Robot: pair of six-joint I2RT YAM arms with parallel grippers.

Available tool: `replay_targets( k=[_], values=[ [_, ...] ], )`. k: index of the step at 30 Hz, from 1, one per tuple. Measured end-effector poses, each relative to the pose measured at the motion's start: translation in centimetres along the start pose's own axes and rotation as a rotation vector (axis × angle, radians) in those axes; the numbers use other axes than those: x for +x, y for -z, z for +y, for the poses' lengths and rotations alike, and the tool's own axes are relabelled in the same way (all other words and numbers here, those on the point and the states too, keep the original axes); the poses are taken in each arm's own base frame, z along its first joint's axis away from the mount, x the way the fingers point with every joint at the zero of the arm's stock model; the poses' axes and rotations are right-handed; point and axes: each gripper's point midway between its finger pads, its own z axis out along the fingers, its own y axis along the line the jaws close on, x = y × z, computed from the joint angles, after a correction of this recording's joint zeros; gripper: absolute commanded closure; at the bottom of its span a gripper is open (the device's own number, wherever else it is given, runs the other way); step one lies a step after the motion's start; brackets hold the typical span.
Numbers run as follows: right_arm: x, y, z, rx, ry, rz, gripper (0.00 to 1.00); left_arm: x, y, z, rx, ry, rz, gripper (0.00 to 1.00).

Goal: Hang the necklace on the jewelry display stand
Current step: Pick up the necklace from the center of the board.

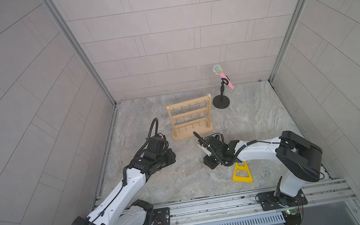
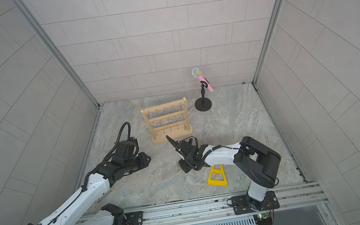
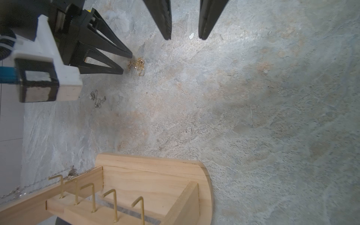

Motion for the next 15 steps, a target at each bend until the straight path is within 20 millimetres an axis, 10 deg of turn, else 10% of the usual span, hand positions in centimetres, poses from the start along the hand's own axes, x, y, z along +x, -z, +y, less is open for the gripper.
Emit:
replay_targets(
  k=[15],
  values=[
    [-0.18,-0.5,0.65,0.073,0.082,-0.004,0.6,-0.33,0.61,0.24,0.006,0.002,-0.027,0.7]
  ],
)
